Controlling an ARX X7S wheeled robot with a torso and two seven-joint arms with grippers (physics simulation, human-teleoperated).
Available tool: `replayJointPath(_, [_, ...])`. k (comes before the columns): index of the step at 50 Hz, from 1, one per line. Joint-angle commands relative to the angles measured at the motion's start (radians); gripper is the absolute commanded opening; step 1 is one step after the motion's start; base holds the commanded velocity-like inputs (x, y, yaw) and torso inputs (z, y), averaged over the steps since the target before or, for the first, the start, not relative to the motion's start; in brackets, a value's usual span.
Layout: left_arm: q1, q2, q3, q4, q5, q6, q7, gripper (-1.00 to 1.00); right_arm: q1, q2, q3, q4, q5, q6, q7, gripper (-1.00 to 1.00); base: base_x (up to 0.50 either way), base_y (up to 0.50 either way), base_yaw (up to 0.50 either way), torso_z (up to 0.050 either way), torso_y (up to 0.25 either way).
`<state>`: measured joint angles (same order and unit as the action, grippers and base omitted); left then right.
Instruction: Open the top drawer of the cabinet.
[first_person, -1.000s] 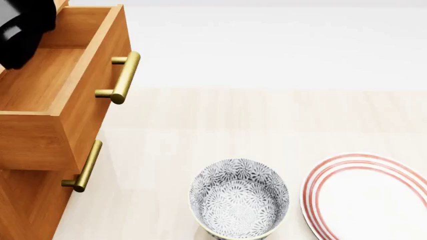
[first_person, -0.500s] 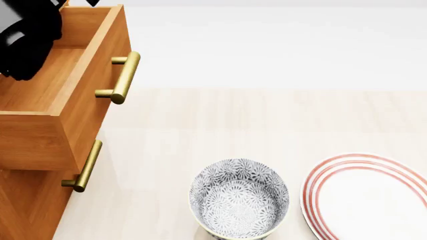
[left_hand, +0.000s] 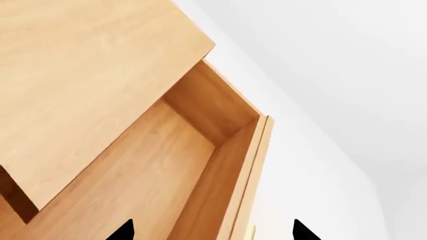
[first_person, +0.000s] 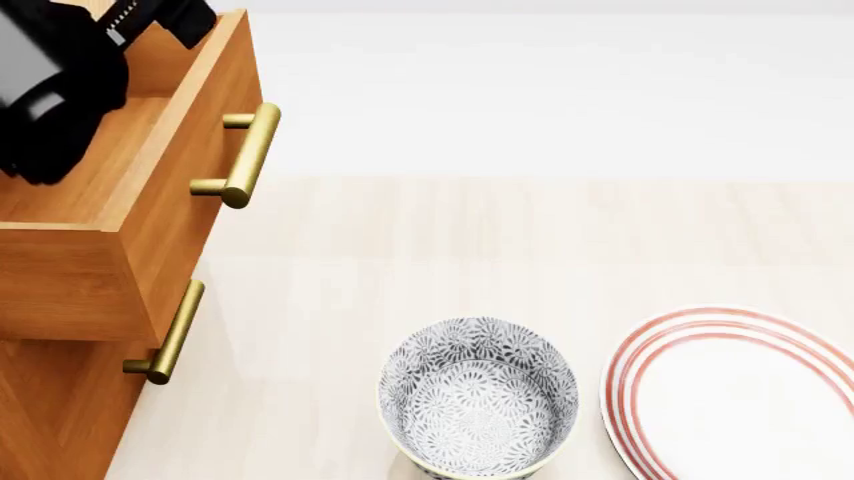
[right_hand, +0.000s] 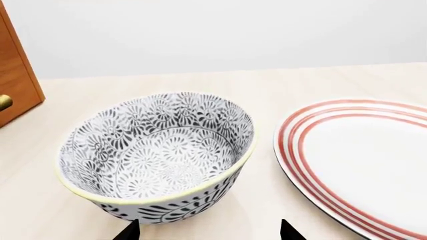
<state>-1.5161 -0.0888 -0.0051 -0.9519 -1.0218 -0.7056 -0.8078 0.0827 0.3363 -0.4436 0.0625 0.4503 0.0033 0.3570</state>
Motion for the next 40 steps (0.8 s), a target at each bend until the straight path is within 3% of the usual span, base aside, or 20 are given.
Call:
replayJointPath(1, [-0.001, 0.02, -0.024, -0.023, -0.005, 0.014, 0.027, 1.0, 0.002, -0.017, 0.019, 0.006, -0.017, -0.006, -0.02, 1.0, 0.0, 0.0, 0.0, 0.0, 0.0])
replayJointPath(40, [-0.019, 0.029, -0.035, -0.098, -0.066, -0.014, 0.046, 1.0, 0.007, -0.015, 0.016, 0.013, -0.008, -0.011, -0.015, 1.0, 0.0, 0.0, 0.0, 0.0, 0.0])
